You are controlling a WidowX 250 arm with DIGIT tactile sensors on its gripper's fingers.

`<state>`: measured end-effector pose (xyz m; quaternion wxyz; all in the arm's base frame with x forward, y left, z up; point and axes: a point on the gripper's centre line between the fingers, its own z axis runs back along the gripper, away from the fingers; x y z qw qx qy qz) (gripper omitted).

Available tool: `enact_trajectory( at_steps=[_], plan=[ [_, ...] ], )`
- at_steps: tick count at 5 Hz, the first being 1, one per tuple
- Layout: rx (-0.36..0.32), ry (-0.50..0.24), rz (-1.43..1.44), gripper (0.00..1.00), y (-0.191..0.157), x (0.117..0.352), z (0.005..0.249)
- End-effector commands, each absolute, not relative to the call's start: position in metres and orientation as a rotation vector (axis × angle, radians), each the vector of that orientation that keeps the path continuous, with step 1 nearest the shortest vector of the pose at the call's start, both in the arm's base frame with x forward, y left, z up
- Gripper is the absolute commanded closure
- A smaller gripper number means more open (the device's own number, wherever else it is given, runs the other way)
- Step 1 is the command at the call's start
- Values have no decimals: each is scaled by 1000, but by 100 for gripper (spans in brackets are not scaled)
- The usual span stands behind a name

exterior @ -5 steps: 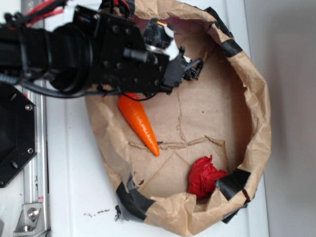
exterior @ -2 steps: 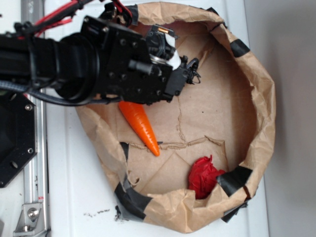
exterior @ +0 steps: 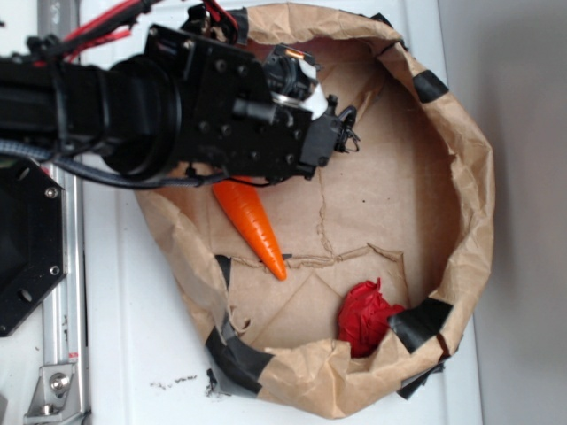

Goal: Grab the yellow duck.

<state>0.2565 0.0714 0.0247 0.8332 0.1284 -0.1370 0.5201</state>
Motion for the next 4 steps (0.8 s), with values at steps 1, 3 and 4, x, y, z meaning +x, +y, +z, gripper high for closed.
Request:
enact_trajectory(
  at_steps=[1, 3, 4],
  plan=[
    [226, -379, 652, 100, 50, 278, 126],
    [219, -278, 424, 100, 20, 283, 168],
    [98, -298, 381, 100, 22, 282, 168]
  ],
)
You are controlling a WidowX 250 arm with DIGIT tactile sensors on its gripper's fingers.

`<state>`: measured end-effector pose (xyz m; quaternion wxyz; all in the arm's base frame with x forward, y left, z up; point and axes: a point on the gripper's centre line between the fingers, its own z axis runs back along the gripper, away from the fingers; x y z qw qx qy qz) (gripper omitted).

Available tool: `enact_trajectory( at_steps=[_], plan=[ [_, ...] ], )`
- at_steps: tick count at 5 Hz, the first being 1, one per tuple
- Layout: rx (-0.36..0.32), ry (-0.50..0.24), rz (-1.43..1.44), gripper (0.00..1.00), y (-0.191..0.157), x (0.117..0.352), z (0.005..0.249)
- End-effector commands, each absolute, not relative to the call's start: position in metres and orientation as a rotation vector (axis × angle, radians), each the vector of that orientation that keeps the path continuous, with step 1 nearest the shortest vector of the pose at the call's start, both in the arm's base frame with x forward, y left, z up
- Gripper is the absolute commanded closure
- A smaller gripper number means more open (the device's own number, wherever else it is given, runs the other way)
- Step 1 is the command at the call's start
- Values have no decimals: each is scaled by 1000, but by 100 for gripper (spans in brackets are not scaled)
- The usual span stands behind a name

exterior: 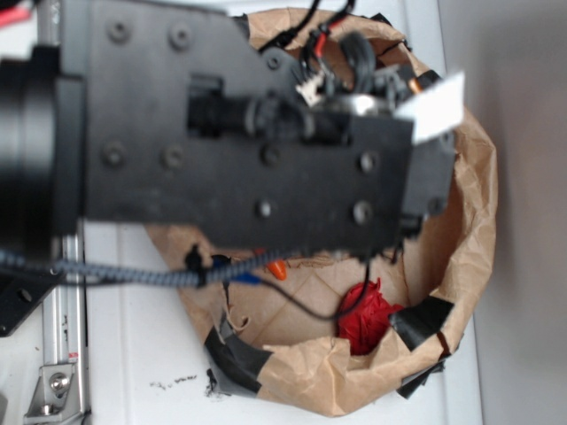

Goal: Grab the yellow duck.

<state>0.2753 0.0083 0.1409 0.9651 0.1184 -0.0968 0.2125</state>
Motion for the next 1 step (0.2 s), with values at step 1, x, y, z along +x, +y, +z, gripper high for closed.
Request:
enact_trajectory(
  at_steps=[1],
  plan=[
    [81, -338, 368, 100, 21, 283, 168]
  ],
)
